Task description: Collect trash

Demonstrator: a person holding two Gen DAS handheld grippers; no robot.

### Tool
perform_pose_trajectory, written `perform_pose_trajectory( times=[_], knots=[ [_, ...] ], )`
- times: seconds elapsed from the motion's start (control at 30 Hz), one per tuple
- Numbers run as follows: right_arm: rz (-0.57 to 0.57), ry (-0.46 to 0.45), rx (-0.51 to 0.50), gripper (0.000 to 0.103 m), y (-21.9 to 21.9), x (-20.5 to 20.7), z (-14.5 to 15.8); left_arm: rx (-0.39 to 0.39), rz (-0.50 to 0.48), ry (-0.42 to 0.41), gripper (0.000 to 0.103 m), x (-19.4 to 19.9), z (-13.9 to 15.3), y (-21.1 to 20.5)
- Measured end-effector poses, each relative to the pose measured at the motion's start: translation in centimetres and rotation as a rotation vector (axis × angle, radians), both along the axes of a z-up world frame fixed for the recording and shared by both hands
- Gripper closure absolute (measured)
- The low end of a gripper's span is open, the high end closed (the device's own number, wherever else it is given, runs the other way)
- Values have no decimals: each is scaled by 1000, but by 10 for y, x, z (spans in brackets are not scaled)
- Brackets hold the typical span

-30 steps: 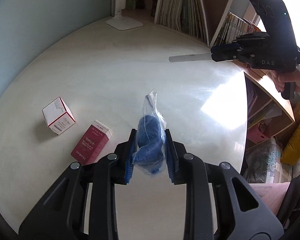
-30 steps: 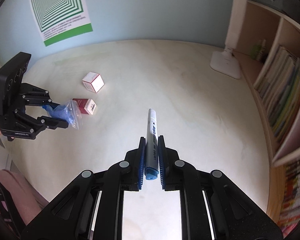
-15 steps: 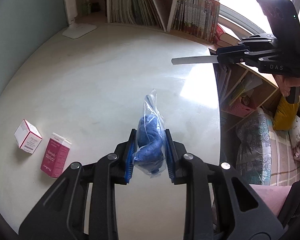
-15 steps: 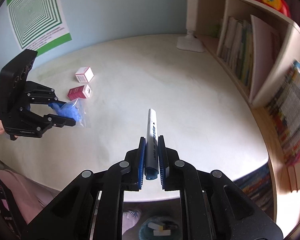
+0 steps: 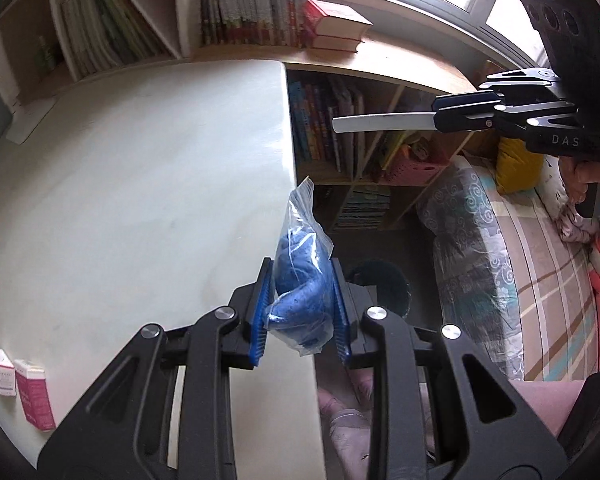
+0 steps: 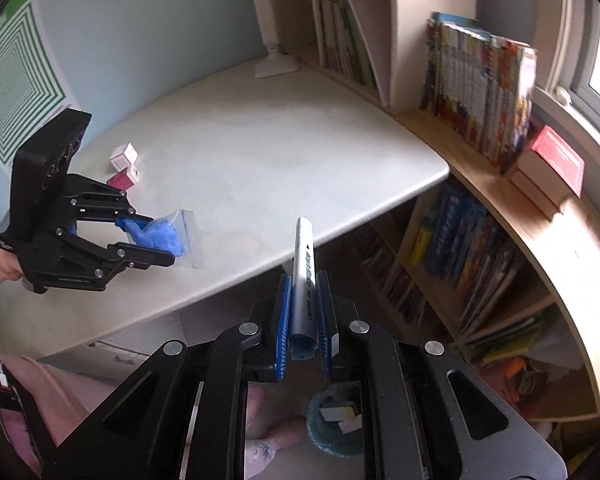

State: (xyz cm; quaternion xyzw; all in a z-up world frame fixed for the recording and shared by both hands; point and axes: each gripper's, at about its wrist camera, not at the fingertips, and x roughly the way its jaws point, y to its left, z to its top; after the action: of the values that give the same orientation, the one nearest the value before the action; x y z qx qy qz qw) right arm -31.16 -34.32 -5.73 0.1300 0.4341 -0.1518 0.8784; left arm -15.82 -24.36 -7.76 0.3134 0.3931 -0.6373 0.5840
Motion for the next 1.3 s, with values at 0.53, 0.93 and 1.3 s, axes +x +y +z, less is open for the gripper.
perform_pose_trajectory(
  times=[0.53, 0.93, 1.3],
  knots=[
    [-241, 11, 119, 90, 4, -158, -53, 92, -243, 34, 79, -159, -51, -55],
    [-323, 30, 232, 90, 11, -221, -122, 179, -304, 19, 79, -228, -101, -72],
    [-424, 43, 346, 90, -3, -236, -195, 273, -322, 28, 79, -251, -162, -85]
  ],
)
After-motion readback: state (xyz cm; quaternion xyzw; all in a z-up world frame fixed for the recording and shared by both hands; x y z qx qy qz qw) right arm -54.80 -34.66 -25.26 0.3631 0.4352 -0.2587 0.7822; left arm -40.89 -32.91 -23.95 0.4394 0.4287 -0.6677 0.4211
